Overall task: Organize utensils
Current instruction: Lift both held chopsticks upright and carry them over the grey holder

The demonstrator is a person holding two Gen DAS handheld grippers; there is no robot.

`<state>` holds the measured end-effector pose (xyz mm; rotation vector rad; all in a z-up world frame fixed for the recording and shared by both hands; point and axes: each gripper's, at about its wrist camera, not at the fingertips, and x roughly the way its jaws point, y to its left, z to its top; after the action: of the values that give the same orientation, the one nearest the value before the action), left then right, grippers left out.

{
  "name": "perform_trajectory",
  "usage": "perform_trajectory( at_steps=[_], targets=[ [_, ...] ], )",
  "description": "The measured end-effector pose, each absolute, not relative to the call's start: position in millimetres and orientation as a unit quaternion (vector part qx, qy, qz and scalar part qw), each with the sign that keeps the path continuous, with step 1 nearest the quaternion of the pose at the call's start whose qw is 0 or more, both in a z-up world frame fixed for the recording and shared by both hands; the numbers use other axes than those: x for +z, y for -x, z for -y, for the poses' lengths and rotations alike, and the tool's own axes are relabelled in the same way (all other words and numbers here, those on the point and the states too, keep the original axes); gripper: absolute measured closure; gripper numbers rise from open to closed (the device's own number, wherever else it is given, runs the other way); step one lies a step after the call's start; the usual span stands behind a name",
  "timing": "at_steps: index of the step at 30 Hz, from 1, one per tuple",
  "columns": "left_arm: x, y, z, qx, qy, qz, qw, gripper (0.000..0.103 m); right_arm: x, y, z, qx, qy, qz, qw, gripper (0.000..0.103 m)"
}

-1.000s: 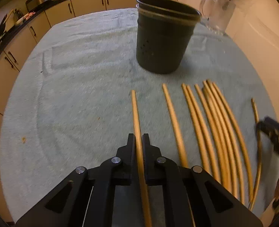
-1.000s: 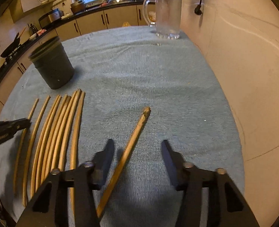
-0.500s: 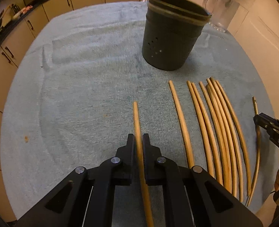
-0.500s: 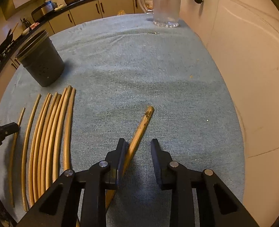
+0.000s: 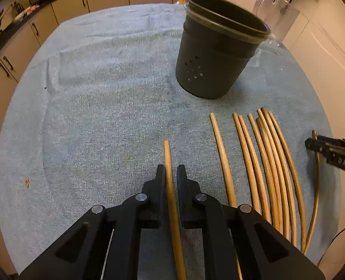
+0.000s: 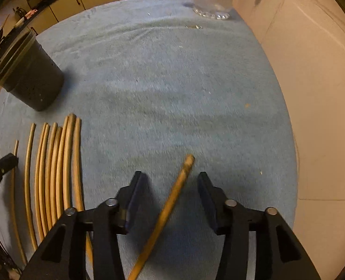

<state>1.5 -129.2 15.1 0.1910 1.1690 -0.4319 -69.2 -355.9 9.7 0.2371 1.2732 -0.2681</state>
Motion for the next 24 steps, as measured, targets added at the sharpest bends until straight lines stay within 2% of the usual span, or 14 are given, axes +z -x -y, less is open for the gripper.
perform_trajectory(
  at_steps=[2, 4, 16, 24],
  targets=[
    [14, 3, 129, -0.202, -0.086, -0.535, 0.816, 0.098, 12, 72, 350, -0.122, -0.101, -0.58, 0.8, 0.09],
    [16, 6, 130, -0.205, -0.069, -0.53, 0.82, 0.098, 14, 73, 345, -0.111, -0.102, -0.575, 0.804, 0.094],
    [111, 70, 89, -0.215, -0.023, -0.423, 0.88, 0.098, 96, 136, 328, -0.085, -0.131, -0.429, 0.89, 0.095],
    [156, 130, 83, -0.201, -0.056, -0.323, 0.923, 0.098, 148, 180, 304, -0.069, -0.117, -0.359, 0.923, 0.095]
  ],
)
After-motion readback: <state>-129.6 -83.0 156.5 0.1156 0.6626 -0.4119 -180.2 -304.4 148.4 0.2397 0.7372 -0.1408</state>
